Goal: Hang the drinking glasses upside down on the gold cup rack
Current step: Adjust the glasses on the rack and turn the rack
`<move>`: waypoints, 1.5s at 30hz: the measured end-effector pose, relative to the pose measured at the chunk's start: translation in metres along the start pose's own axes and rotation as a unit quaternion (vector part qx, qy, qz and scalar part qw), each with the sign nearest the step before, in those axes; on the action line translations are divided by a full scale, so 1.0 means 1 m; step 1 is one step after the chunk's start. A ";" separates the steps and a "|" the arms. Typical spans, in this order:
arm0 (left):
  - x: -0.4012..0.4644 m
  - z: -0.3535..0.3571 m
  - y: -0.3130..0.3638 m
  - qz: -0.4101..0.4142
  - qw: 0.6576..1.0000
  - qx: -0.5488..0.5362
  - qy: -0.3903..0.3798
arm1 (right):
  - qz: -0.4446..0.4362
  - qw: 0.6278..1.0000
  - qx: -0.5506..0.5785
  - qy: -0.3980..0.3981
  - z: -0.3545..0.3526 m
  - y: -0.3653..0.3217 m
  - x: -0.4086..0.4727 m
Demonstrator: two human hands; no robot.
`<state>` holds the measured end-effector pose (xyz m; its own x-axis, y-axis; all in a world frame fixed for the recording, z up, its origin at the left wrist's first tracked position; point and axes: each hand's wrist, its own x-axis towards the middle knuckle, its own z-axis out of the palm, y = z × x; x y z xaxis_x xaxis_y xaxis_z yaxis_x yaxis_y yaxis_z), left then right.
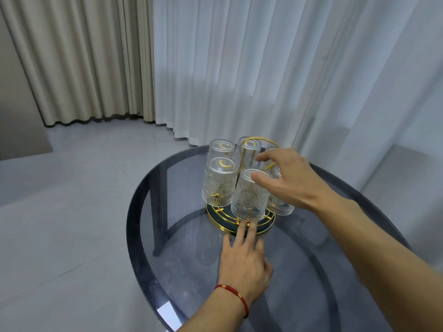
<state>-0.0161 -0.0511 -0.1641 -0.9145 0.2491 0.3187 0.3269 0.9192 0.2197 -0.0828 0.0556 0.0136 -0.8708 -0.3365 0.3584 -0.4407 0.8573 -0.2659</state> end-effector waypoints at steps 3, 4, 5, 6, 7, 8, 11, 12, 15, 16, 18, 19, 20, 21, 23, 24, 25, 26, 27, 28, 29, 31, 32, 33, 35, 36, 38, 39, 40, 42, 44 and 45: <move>-0.001 0.001 0.003 -0.003 1.000 0.009 -0.019 | -0.019 0.997 -0.067 -0.045 0.008 0.002 -0.004; -0.002 0.002 0.004 -0.004 0.999 0.012 -0.029 | -0.027 0.994 -0.092 -0.054 0.011 0.003 -0.004; -0.003 0.002 0.004 -0.004 0.999 0.014 -0.040 | -0.031 0.992 -0.107 -0.059 0.015 0.003 -0.003; -0.003 0.003 0.005 -0.006 0.999 0.013 -0.050 | -0.032 0.991 -0.111 -0.062 0.017 0.003 -0.002; -0.004 0.003 0.005 -0.010 0.998 0.010 -0.059 | -0.031 0.992 -0.106 -0.063 0.019 0.004 -0.001; -0.005 0.003 0.006 -0.014 0.998 0.007 -0.067 | -0.029 0.993 -0.096 -0.061 0.020 0.004 -0.001; -0.007 0.003 0.009 -0.025 0.996 -0.007 -0.084 | -0.027 0.996 -0.065 -0.052 0.019 0.006 -0.003; -0.007 0.003 0.009 -0.025 0.996 -0.007 -0.084 | -0.028 0.997 -0.058 -0.050 0.019 0.006 -0.005; -0.008 0.003 0.007 -0.023 0.997 0.001 -0.075 | -0.042 0.996 -0.057 -0.046 0.018 0.005 -0.009; -0.009 0.003 0.007 -0.022 0.997 0.002 -0.073 | -0.047 0.996 -0.058 -0.045 0.018 0.006 -0.010; -0.009 0.004 0.007 -0.022 0.997 0.004 -0.069 | -0.056 0.995 -0.063 -0.044 0.018 0.006 -0.012; -0.009 0.004 0.007 -0.021 0.998 0.005 -0.065 | -0.060 0.995 -0.068 -0.043 0.019 0.006 -0.013; -0.009 0.004 0.007 -0.020 0.998 0.005 -0.061 | -0.064 0.994 -0.076 -0.041 0.019 0.006 -0.014; -0.009 0.004 0.006 -0.019 0.998 0.006 -0.058 | -0.067 0.993 -0.085 -0.038 0.020 0.005 -0.015; -0.009 0.004 0.006 -0.017 0.998 0.007 -0.053 | -0.071 0.992 -0.103 -0.032 0.023 0.005 -0.018; -0.009 0.004 0.006 -0.017 0.998 0.007 -0.053 | -0.071 0.991 -0.111 -0.030 0.024 0.005 -0.020; -0.009 0.004 0.006 -0.016 0.998 0.008 -0.053 | -0.070 0.990 -0.116 -0.028 0.024 0.004 -0.021; -0.009 0.004 0.006 -0.014 0.999 0.009 -0.052 | -0.068 0.990 -0.119 -0.027 0.025 0.004 -0.022; -0.010 0.004 0.006 -0.013 0.999 0.009 -0.049 | -0.068 0.990 -0.120 -0.028 0.025 0.004 -0.023; -0.010 0.003 0.006 -0.011 0.999 0.009 -0.045 | -0.068 0.990 -0.121 -0.028 0.025 0.003 -0.024; -0.010 0.003 0.006 -0.010 0.999 0.007 -0.042 | -0.071 0.989 -0.125 -0.029 0.025 0.003 -0.025; -0.011 0.002 0.006 -0.010 0.999 0.004 -0.041 | -0.073 0.986 -0.144 -0.033 0.025 0.003 -0.027; -0.011 0.001 0.006 -0.011 0.999 0.003 -0.042 | -0.073 0.985 -0.154 -0.036 0.025 0.003 -0.029; -0.011 0.001 0.007 -0.011 0.999 0.003 -0.043 | -0.071 0.984 -0.161 -0.036 0.025 0.003 -0.031; -0.011 0.000 0.007 -0.013 0.999 0.001 -0.041 | -0.074 0.983 -0.167 -0.027 0.026 0.003 -0.036; -0.011 0.000 0.007 -0.013 0.999 -0.002 -0.039 | -0.079 0.983 -0.163 -0.018 0.026 0.002 -0.039; -0.011 -0.001 0.007 -0.014 0.999 -0.004 -0.038 | -0.093 0.984 -0.153 -0.003 0.027 0.000 -0.044; -0.011 -0.001 0.007 -0.014 0.999 -0.002 -0.039 | -0.099 0.983 -0.153 -0.001 0.027 -0.001 -0.046; -0.011 -0.001 0.007 -0.014 0.999 0.002 -0.040 | -0.101 0.983 -0.154 0.001 0.026 -0.002 -0.047; -0.010 -0.002 0.007 -0.015 0.999 0.007 -0.042 | -0.096 0.984 -0.148 0.011 0.025 -0.004 -0.045; -0.010 -0.002 0.008 -0.018 0.999 0.015 -0.048 | -0.092 0.987 -0.133 0.024 0.024 -0.010 -0.039; -0.009 -0.002 0.009 -0.019 0.998 0.024 -0.053 | -0.091 0.987 -0.128 0.025 0.025 -0.014 -0.034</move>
<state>-0.0042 -0.0462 -0.1633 -0.9469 0.2426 0.2110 0.2823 0.9415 0.1841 -0.0524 0.0456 -0.0170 -0.7672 -0.4805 0.4250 -0.5147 0.8565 0.0393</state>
